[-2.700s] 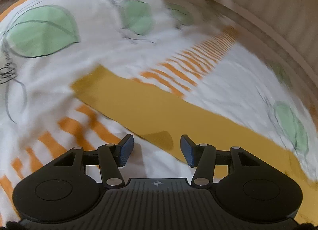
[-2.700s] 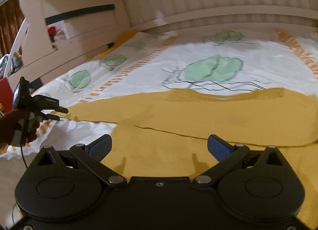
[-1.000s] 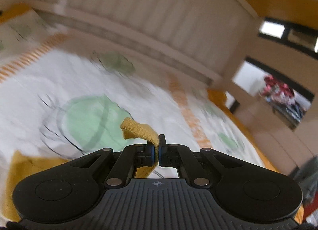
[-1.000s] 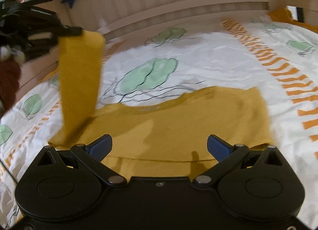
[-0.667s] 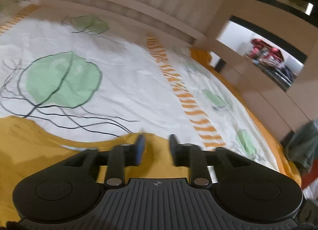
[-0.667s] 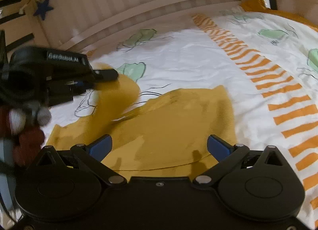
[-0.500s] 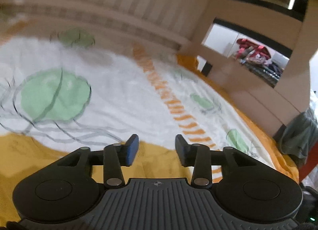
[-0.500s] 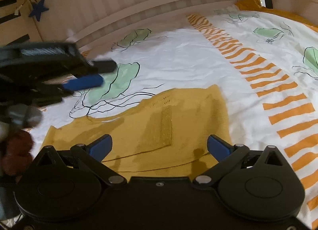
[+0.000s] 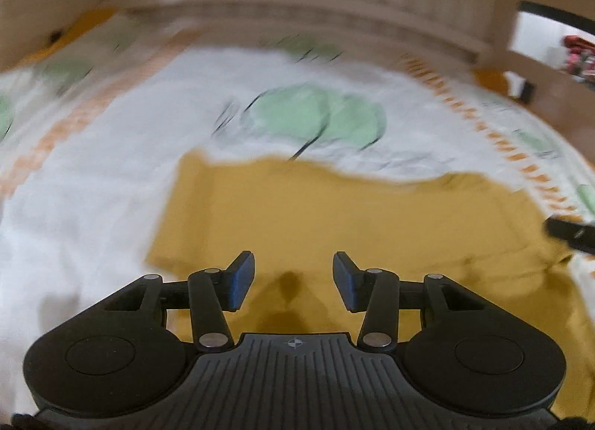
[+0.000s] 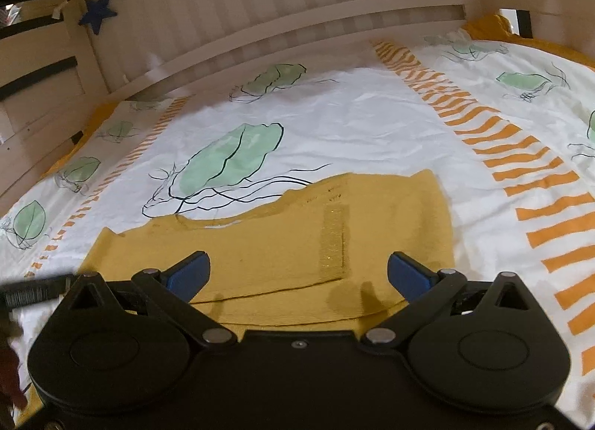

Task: Fold small clothes

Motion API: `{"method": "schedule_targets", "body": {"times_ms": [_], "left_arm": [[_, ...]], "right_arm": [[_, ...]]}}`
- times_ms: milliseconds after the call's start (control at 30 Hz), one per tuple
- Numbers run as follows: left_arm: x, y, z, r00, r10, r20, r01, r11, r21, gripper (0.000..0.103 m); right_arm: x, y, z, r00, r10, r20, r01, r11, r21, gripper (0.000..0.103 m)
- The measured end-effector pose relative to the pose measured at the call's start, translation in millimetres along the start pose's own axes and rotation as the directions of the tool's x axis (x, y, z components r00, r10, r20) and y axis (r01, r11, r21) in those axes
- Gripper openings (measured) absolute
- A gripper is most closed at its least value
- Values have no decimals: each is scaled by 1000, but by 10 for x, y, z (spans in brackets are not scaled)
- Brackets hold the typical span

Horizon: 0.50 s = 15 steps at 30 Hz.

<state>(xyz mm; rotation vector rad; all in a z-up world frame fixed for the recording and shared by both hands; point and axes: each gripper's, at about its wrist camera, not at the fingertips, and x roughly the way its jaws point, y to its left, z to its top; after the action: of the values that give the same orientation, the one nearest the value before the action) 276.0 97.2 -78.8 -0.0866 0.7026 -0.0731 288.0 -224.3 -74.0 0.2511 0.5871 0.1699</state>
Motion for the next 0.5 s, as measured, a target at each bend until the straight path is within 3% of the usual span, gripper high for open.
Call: {"method": "schedule_targets", "body": {"times_ms": [300,500], "left_arm": [[100,311,-219,998,54,-39,-56,997,-55,45],[177,334,-343,999,46,-26,-47,997,-65,51]], "right_arm": [[91,-40,-79,1000,19,2,-19,1000,15,101],[222,-108,-20,999,29,-18,-28,998,63,90]]}}
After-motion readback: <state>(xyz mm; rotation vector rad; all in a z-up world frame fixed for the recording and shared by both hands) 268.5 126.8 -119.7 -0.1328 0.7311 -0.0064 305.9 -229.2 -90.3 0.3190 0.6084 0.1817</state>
